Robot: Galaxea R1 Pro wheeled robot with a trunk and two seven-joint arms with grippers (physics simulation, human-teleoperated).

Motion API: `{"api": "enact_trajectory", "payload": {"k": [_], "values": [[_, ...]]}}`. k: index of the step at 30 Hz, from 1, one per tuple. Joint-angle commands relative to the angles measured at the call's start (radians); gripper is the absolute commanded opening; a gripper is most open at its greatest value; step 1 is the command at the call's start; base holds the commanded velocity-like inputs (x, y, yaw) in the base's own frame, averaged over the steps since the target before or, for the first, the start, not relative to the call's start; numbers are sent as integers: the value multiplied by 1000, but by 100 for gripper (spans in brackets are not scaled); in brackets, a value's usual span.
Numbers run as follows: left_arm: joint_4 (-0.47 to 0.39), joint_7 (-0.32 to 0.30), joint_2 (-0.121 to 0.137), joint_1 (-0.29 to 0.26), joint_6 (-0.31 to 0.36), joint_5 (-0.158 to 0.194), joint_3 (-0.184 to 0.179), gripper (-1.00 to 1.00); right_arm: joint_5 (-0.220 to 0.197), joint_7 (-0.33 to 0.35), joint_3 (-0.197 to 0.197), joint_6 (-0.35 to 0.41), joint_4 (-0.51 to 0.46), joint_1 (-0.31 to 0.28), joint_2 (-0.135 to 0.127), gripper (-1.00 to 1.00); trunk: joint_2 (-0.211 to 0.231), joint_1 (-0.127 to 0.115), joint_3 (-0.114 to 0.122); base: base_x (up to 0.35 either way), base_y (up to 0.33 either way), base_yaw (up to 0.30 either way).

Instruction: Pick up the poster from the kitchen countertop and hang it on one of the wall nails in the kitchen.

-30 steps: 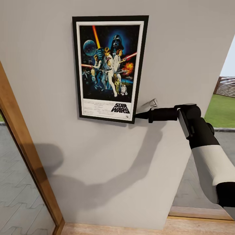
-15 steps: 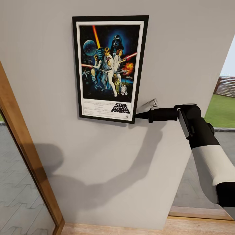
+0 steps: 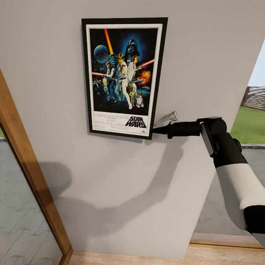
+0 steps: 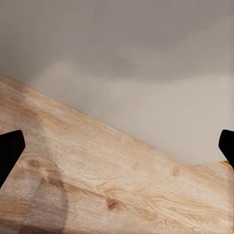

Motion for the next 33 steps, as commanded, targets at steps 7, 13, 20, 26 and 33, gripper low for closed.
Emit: {"api": "enact_trajectory", "payload": {"k": [7,13,20,26,33], "values": [[1,-3,0,0,-5,3,-3,100,9,1,1,5,1,0,0,-100,-1,0,0,0,0,0],[1,-3,0,0,-5,3,-3,100,9,1,1,5,-3,0,-1,-100,-1,0,0,0,0,0],[1,-3,0,0,-5,3,-3,100,9,2,0,4,-6,1,0,-100,-1,0,0,0,0,0],[1,-2,0,0,-5,3,-3,100,7,5,0,3,-7,8,-1,-100,-1,0,0,0,0,0],[1,-3,0,0,-5,3,-3,100,7,8,0,-3,-8,14,-1,-100,-1,0,0,0,0,0]]}}
